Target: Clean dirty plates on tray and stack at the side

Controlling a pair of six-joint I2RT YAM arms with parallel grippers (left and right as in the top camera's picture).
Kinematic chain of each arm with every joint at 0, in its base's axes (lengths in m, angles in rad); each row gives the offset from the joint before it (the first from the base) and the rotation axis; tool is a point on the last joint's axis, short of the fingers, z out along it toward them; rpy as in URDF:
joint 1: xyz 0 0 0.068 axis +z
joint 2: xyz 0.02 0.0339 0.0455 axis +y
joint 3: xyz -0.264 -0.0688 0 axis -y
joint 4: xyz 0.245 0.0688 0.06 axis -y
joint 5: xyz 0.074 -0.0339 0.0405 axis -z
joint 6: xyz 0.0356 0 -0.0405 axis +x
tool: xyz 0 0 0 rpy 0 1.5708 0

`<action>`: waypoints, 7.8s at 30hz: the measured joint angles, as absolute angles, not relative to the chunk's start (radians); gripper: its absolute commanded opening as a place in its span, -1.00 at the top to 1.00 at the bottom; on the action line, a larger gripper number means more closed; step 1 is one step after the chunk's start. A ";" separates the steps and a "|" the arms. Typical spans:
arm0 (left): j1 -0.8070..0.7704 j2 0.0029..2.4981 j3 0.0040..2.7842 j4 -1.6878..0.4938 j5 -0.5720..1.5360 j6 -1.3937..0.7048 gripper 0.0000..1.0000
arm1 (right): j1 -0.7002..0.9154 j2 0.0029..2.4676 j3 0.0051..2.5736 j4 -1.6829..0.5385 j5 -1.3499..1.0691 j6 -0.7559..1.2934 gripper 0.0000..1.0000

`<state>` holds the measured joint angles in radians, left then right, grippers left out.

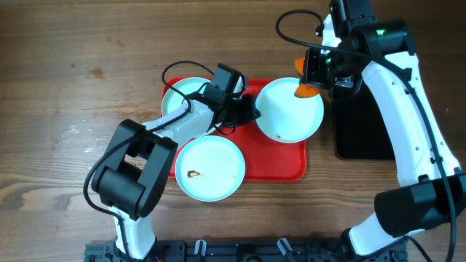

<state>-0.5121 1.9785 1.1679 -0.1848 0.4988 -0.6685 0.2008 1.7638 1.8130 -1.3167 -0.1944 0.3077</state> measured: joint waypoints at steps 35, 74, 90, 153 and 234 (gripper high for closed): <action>0.306 1.642 1.166 -0.505 0.243 -0.678 0.92 | 0.201 1.764 1.813 -1.304 -0.194 0.286 0.91; 0.702 1.641 0.892 -0.557 0.176 -0.754 -0.10 | 0.201 1.764 1.813 -1.302 -0.194 0.282 0.91; -0.054 1.486 0.891 -0.630 0.234 -0.622 -0.11 | 0.201 1.764 1.813 -1.294 -0.194 0.282 0.92; -0.348 1.760 0.835 -0.096 0.339 -0.606 0.92 | 0.364 1.768 1.348 -0.875 -0.440 0.266 0.91; -0.355 1.760 0.838 -0.202 0.371 -0.611 0.92 | 0.444 1.987 1.414 -0.654 -0.400 0.438 0.91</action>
